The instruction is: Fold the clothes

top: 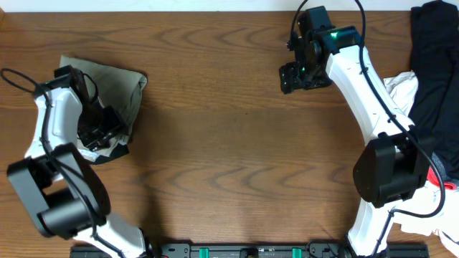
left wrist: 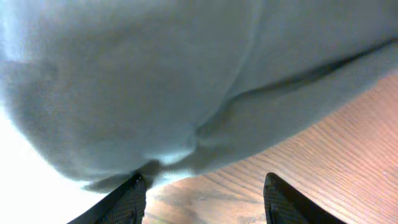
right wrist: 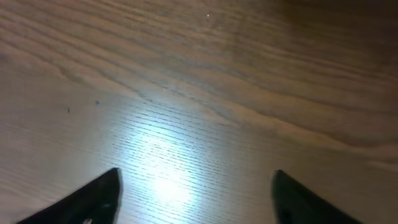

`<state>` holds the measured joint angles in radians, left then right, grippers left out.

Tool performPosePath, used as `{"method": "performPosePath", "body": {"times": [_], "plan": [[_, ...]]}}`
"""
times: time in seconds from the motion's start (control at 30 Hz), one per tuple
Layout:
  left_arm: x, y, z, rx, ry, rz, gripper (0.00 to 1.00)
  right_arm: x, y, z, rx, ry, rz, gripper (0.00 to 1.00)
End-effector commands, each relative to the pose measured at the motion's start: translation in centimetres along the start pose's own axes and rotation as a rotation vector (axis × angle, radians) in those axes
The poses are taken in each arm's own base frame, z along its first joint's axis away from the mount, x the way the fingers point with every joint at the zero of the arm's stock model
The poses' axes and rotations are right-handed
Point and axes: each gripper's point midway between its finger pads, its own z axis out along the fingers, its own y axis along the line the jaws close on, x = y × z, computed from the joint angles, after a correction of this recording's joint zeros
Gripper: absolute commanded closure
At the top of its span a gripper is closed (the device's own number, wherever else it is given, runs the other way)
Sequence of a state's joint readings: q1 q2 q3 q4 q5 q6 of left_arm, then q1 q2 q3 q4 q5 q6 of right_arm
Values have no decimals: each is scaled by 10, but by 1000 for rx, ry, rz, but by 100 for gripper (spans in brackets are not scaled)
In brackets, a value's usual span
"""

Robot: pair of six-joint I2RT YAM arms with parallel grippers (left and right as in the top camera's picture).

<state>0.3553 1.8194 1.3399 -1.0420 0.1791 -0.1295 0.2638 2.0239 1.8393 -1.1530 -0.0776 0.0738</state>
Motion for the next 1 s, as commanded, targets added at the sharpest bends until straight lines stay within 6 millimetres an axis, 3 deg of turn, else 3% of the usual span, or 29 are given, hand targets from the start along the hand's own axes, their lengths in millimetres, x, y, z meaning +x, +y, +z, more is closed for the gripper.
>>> {"method": "performPosePath", "body": {"times": [0.0,0.07,0.2,0.27,0.37,0.53,0.7,0.87,0.97], "plan": [[-2,-26,-48,57,-173,149,37,-7,-2,-19,-4,-52,13,1],[-4,-44,-78,80,-298,229,33,-7,-2,-19,-4,-54,32,1],[-6,-73,-125,130,-504,326,11,-16,-2,-20,-6,-88,29,1],[-10,-88,-143,158,-590,362,5,-21,-2,-20,-7,-109,29,1],[-14,-108,-156,190,-667,411,5,-33,-14,-23,1,-157,85,1],[-13,-153,-155,220,-720,581,5,-56,-56,-31,20,-259,202,1],[-7,-200,-152,257,-767,711,2,-65,-102,-41,62,-320,252,1],[-5,-203,-139,269,-718,669,2,-51,-136,-62,90,-326,322,1],[-2,-194,-132,245,-678,655,2,-37,-141,-82,101,-319,333,1]]}}
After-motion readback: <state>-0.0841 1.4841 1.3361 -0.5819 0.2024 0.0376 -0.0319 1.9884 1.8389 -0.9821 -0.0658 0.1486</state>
